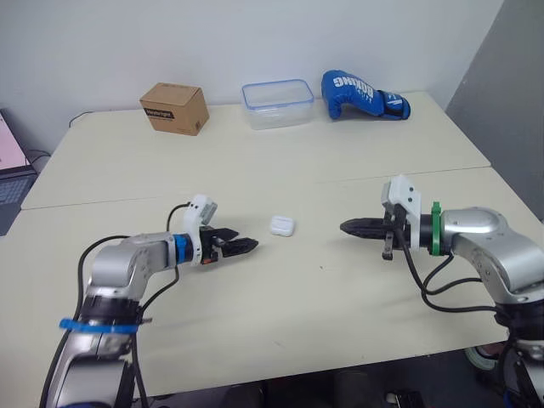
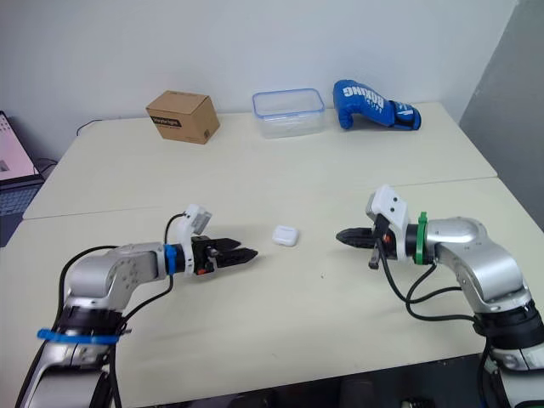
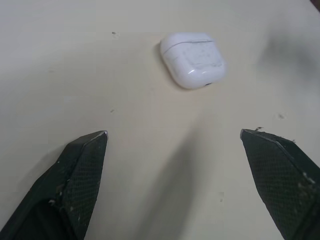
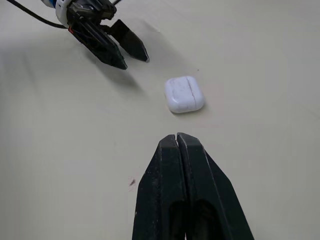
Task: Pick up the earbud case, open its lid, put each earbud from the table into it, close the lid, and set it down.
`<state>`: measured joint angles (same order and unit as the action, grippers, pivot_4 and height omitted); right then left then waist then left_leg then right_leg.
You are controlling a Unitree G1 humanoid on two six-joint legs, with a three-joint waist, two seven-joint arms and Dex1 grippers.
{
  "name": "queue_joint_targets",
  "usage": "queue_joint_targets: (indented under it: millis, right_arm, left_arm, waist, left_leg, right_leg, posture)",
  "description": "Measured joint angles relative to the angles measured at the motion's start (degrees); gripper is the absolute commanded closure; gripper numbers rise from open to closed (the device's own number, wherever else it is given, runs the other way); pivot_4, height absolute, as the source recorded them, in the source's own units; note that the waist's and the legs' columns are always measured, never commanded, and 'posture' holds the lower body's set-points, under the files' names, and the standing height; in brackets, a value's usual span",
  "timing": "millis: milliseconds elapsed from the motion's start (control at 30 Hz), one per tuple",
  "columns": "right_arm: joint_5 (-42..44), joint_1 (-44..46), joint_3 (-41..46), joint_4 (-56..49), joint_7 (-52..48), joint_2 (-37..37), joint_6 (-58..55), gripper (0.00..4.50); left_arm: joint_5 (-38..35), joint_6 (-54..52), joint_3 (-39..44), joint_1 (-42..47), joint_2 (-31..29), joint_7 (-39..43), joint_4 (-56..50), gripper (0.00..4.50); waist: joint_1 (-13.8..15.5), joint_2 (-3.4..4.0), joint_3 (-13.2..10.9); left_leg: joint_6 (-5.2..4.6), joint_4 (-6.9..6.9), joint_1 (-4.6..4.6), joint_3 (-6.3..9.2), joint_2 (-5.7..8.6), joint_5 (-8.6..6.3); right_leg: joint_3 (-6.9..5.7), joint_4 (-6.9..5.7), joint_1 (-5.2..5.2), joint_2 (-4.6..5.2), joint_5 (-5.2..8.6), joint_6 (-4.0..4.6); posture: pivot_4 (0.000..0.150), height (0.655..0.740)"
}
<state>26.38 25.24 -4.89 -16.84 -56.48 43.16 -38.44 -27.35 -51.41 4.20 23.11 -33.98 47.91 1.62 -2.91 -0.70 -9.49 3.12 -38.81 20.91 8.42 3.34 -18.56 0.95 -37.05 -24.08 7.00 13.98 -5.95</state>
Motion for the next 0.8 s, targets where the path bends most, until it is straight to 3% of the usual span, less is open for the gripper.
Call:
queue_joint_targets:
  millis: [233, 500, 800]
  right_arm:
    - [3.2, -11.2, 3.9, -10.0, 2.7, 0.0, -0.8, 4.50]
    - [3.7, -25.1, 5.8, -17.0, 7.6, -2.0, 0.7, 4.50]
    - [2.6, -30.7, 5.9, -16.8, 6.4, -0.2, 4.6, 4.50]
  left_arm:
    - [2.2, 10.9, 5.0, -19.3, 3.7, -9.1, -16.2, 0.03]
    - [6.4, 23.7, 9.7, -36.9, 5.1, -13.6, -23.8, 0.03]
    - [6.1, 28.5, 10.4, -45.2, 5.7, -13.4, -27.0, 0.03]
  waist:
    - [1.4, -0.01, 0.0]
    - [2.4, -0.04, 0.0]
    - [2.7, -0.04, 0.0]
  left_leg:
    - [-0.01, 0.02, 0.01, -0.02, 0.00, -0.01]
    - [-0.05, 0.01, -0.05, -0.09, 0.00, -0.03]
    - [-0.29, 0.00, -0.35, -0.04, -0.02, -0.16]
  right_leg:
    - [0.00, 0.04, 0.03, 0.02, 0.00, 0.00]
    - [0.00, 0.07, 0.14, 0.01, 0.00, 0.01]
    - [-0.11, 0.14, 0.57, -0.01, 0.02, 0.01]
  posture:
    - [0.150, 0.7307]
    - [0.150, 0.7307]
    - [0.150, 0.7307]
